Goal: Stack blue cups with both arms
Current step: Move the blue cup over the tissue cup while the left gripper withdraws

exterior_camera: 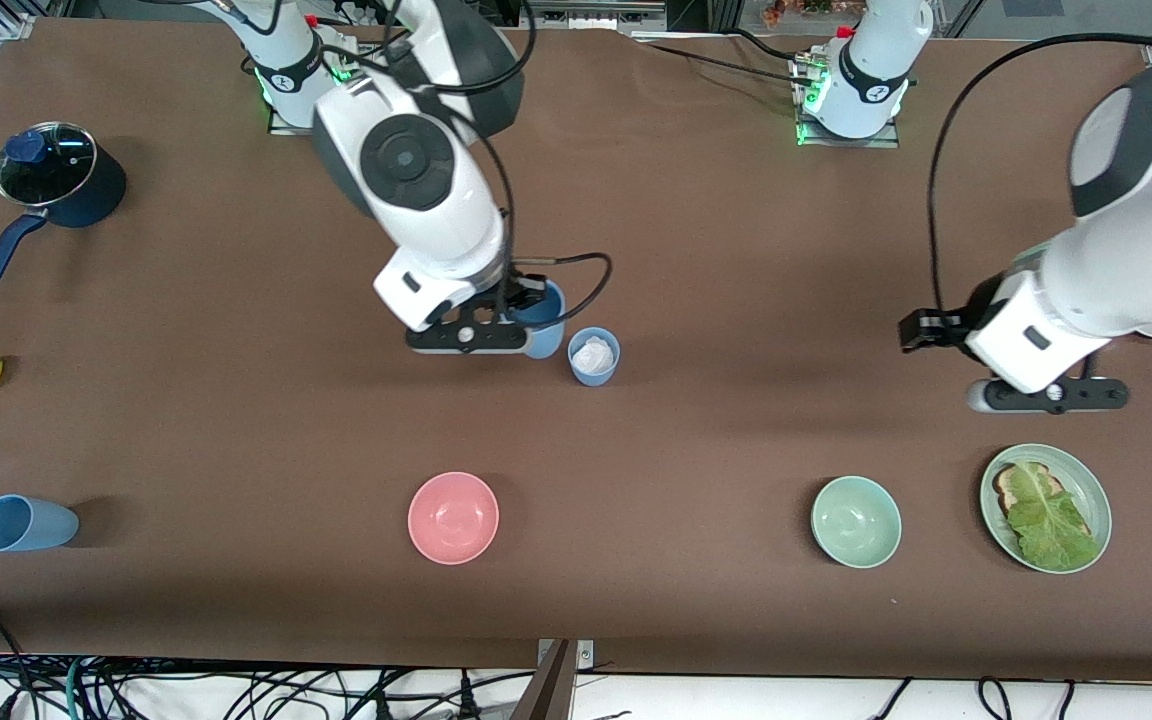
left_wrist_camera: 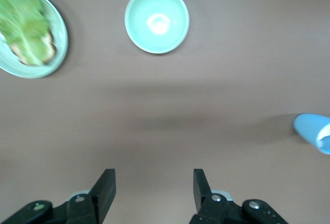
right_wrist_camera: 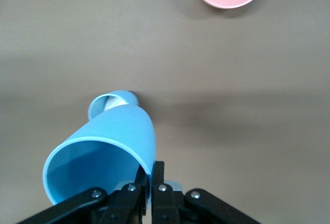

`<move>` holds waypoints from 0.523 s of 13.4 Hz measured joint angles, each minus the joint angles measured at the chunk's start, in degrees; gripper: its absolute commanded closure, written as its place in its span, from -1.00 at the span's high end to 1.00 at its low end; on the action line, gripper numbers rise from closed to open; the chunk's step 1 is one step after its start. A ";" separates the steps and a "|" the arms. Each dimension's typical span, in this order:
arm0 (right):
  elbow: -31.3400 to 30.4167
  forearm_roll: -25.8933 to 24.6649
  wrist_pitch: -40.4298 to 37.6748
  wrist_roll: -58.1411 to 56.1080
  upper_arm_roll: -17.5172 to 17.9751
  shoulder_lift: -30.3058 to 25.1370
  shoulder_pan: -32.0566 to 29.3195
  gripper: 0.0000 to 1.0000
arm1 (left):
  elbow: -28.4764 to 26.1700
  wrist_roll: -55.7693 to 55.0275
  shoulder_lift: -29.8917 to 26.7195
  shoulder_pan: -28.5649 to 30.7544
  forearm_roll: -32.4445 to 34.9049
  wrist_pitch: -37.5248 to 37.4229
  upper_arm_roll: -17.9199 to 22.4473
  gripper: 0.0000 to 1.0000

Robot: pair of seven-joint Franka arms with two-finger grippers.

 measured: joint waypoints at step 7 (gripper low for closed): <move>-0.21 -0.60 9.55 3.41 -0.73 5.79 4.22 -1.00 | 0.17 22.27 -3.52 -1.47 -0.36 -0.69 13.13 0.39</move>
